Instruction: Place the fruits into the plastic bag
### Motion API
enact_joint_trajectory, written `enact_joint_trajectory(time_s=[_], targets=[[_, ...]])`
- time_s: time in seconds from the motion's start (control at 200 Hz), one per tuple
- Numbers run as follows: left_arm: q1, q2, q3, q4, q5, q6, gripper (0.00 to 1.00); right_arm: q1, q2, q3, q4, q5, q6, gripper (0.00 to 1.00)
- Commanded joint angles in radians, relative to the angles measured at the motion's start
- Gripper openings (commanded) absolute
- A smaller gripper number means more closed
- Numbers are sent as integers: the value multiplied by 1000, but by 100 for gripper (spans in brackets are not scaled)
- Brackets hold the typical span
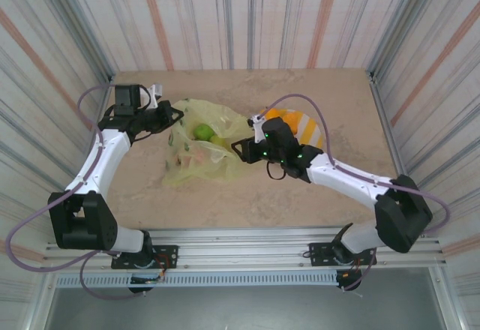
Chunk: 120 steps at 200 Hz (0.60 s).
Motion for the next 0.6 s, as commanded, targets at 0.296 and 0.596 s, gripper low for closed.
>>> enact_joint_trajectory(time_s=[0.296, 0.596], targets=[[21, -19, -8, 0, -8, 7, 0, -185, -287, -77, -199, 223, -40, 72], [24, -14, -12, 3, -8, 4, 0, -322, -120, -34, -241, 189, 21, 96]])
